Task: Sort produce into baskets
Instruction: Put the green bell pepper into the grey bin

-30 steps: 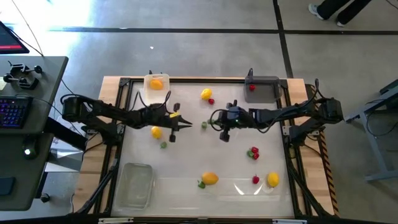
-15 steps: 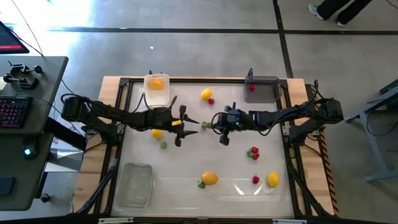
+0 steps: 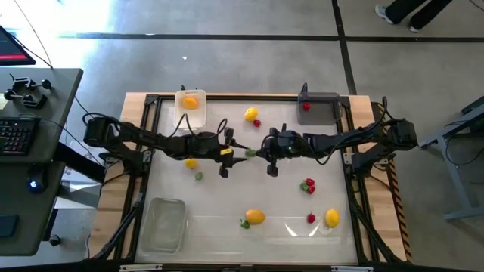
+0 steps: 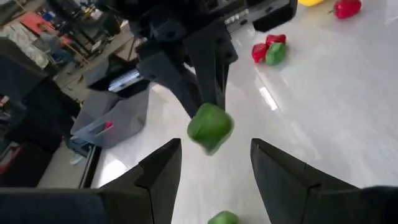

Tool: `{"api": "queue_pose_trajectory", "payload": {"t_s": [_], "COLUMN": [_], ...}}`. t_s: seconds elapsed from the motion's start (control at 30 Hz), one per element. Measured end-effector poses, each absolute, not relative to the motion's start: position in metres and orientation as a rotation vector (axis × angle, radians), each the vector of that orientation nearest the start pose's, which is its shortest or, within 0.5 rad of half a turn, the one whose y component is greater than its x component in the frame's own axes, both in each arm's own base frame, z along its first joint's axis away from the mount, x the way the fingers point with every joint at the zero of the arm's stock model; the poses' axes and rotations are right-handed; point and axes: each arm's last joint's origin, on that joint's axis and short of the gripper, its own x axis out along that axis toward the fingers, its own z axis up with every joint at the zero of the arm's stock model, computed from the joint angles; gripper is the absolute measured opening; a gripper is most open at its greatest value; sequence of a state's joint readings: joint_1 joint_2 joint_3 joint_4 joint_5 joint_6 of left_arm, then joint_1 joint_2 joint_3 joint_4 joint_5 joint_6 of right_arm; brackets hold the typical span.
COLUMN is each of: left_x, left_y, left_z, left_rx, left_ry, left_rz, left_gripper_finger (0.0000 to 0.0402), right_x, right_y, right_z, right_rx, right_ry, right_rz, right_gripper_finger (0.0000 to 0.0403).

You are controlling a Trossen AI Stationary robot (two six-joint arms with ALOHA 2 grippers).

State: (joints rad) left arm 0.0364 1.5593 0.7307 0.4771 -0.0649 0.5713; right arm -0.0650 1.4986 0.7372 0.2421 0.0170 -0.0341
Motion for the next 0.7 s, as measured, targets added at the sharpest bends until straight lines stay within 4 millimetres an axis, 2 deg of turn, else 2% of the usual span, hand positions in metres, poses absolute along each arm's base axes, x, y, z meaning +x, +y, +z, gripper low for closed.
{"api": "queue_pose_trajectory", "payload": {"t_s": [0.37,0.7], "left_x": [0.3184,0.3170], "left_y": [0.0100,0.0095], "left_z": [0.1967,0.1929], "left_rx": [0.572,0.543], "left_ry": [0.331,0.368], "left_rz": [-0.048,-0.066], "left_gripper_finger": [0.0180,0.0137], "right_x": [0.3054,0.3105], "right_y": [-0.0203,-0.0195], "right_z": [0.1896,0.1865], "right_rx": [-0.006,-0.005], "right_ry": [0.521,0.491], "right_rz": [-0.075,-0.047], "right_gripper_finger": [0.0000,0.0000]}}
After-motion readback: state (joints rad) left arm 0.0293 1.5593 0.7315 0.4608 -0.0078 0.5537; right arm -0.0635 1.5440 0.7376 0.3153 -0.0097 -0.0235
